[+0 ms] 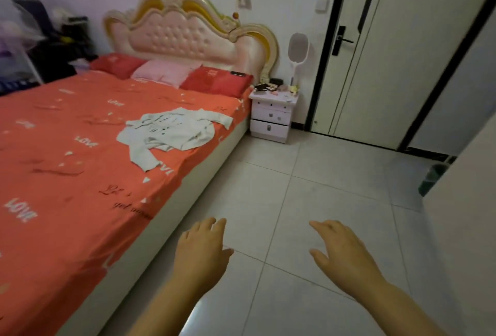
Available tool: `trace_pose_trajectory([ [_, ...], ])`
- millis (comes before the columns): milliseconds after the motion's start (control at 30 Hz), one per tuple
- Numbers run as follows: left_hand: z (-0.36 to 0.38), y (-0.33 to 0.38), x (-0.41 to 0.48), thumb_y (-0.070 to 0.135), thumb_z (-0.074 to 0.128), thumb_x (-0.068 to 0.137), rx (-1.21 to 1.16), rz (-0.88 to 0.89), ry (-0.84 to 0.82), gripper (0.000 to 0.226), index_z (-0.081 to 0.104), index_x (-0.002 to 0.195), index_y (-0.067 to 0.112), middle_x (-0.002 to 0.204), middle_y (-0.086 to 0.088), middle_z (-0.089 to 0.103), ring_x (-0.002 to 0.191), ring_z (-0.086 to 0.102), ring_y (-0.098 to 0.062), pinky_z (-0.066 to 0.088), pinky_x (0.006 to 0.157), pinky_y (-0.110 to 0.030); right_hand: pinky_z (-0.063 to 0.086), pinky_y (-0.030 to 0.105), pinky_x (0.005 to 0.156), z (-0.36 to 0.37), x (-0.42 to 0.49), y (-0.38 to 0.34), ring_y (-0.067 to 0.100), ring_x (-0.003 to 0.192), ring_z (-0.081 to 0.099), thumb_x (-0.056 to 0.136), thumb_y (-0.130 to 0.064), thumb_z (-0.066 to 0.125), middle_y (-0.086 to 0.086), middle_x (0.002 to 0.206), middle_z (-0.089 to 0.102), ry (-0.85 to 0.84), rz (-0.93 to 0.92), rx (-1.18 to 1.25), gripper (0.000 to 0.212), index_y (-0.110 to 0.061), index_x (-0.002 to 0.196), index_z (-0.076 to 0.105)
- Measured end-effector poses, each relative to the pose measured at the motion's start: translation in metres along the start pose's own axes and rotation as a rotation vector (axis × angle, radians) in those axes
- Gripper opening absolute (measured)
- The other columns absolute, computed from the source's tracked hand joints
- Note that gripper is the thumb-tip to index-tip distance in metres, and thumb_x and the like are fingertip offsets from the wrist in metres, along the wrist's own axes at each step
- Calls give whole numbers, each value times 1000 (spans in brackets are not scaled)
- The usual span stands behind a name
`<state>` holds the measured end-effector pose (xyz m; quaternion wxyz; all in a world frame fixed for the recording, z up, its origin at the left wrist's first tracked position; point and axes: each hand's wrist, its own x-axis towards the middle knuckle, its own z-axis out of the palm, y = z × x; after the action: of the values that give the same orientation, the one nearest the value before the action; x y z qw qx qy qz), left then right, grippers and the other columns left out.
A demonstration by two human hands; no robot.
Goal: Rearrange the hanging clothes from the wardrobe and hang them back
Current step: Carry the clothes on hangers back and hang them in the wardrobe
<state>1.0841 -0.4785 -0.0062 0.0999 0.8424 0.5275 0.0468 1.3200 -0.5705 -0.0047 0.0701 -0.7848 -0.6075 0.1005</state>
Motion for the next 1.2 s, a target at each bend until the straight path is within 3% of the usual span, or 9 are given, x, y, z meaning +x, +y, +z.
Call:
trace_pose_trajectory([
  [300, 6, -71, 105, 47, 49, 91, -16, -172, 17, 61, 27, 143, 25, 144, 6, 34, 129, 35, -16, 31, 104, -31, 28, 23, 107, 19, 161, -45, 13, 128, 34, 96, -38, 45, -5, 142, 34, -59, -190, -6, 56, -27, 146, 23],
  [667, -20, -97, 296, 43, 53, 89, 24, -400, 78, 58, 32, 140, 27, 140, 5, 38, 125, 39, -18, 32, 101, -33, 27, 25, 106, 3, 410, -63, 15, 128, 35, 95, -38, 46, -3, 142, 36, -100, -444, -23, 57, -25, 146, 24],
  [867, -22, -133, 385, 44, 53, 88, 6, -481, 60, 58, 31, 139, 27, 139, 5, 38, 124, 39, -19, 33, 98, -32, 31, 26, 105, 5, 522, -89, 15, 127, 38, 93, -37, 51, -3, 140, 39, -129, -496, 12, 58, -26, 145, 27],
  [1200, -19, -251, 569, 39, 50, 89, -67, -562, 1, 53, 36, 136, 21, 137, 0, 41, 124, 40, -22, 34, 98, -34, 35, 27, 102, 28, 733, -166, 16, 124, 41, 92, -36, 53, -1, 135, 44, -194, -525, -61, 55, -25, 142, 33],
])
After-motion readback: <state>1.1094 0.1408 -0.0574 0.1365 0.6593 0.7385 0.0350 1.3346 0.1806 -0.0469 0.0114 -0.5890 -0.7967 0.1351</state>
